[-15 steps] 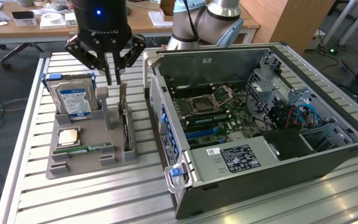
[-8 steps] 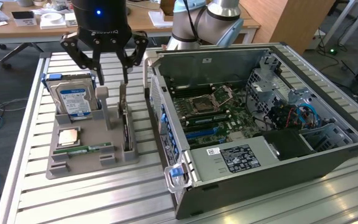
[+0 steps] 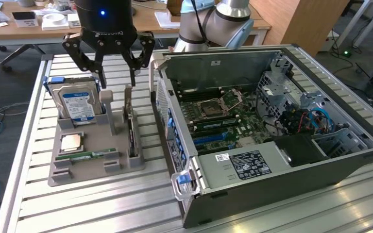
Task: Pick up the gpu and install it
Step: 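Pick up the gpu and move the gpu toward the slot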
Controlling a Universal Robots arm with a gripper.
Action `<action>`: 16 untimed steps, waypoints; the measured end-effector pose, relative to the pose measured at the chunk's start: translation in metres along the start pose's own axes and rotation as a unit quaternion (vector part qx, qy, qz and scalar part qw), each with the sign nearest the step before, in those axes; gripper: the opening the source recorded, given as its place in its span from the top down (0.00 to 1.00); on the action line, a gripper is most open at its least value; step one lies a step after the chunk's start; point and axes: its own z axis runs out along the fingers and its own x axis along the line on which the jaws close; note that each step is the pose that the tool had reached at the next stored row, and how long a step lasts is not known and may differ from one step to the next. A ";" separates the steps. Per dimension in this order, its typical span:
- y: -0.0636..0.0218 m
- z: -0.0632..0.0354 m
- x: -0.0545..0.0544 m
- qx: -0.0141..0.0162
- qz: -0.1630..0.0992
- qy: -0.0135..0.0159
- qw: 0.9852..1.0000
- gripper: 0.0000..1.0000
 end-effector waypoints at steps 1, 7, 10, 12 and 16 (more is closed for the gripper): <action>0.0000 0.0000 0.000 0.000 0.000 0.000 1.000 0.41; 0.0000 0.0011 0.000 0.000 0.000 0.000 1.000 0.41; -0.0001 0.0022 0.000 0.000 0.000 0.000 1.000 0.41; -0.0001 0.0022 0.000 0.000 0.000 0.000 1.000 0.41; -0.0001 0.0023 0.000 0.000 0.000 0.000 1.000 0.41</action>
